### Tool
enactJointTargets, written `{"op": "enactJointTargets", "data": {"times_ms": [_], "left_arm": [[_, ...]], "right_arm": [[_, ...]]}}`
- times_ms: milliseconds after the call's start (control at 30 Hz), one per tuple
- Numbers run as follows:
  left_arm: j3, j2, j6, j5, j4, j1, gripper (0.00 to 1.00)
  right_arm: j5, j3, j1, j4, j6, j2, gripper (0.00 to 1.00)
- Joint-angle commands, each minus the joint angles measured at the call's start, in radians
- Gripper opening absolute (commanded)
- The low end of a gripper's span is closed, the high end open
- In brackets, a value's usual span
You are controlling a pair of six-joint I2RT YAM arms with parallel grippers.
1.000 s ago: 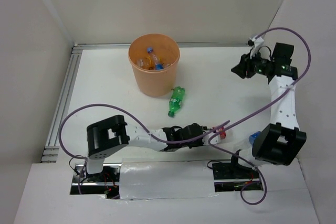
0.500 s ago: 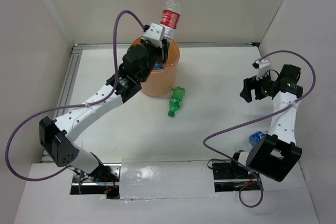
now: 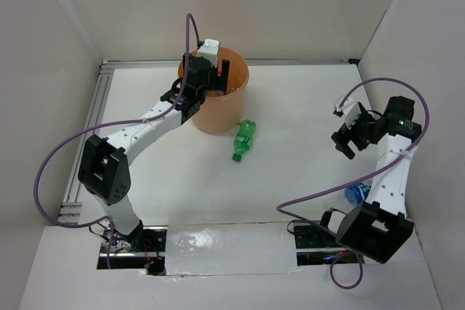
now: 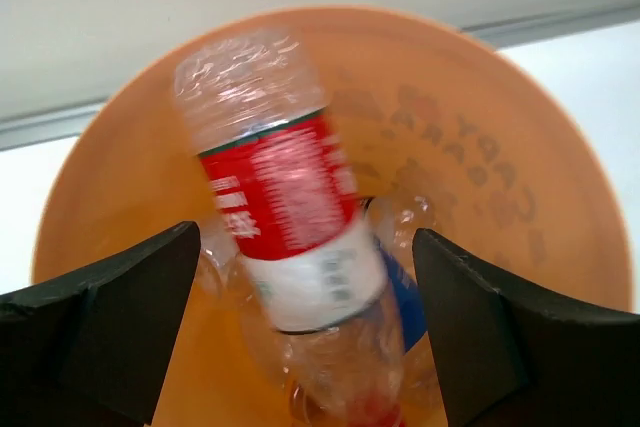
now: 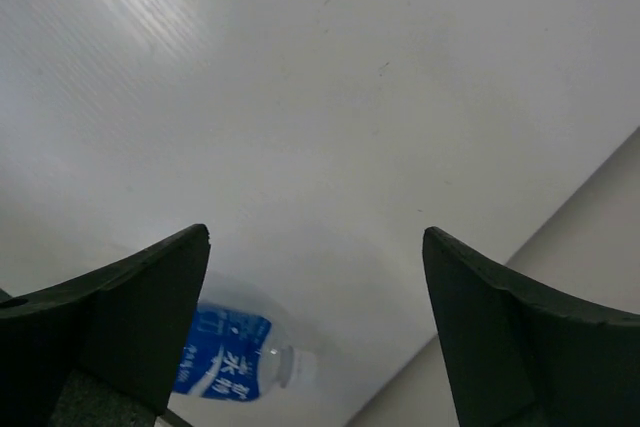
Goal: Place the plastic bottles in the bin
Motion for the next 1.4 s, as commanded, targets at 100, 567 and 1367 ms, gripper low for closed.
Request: {"op": "enactJointTargets", "data": {"times_ms": [100, 567, 1367], "left_arm": [[0.028, -0.137, 0.064, 0.147, 0.075, -0.054, 0.86], [-0.165, -0.020, -0.228, -0.027, -0.155, -0.395, 1.00], [0.002, 0.369, -0.248, 0.034, -0.200, -0.300, 0.21]], "right_arm": [[0.066, -0.053, -0.003, -0.131, -0.318, -0.054, 0.78], [0.239, -0.063, -0.012, -0.186, -0.444, -0.042, 0.66], [0.500, -0.110, -0.012, -0.231, -0.842, -0.024, 0.70]]}}
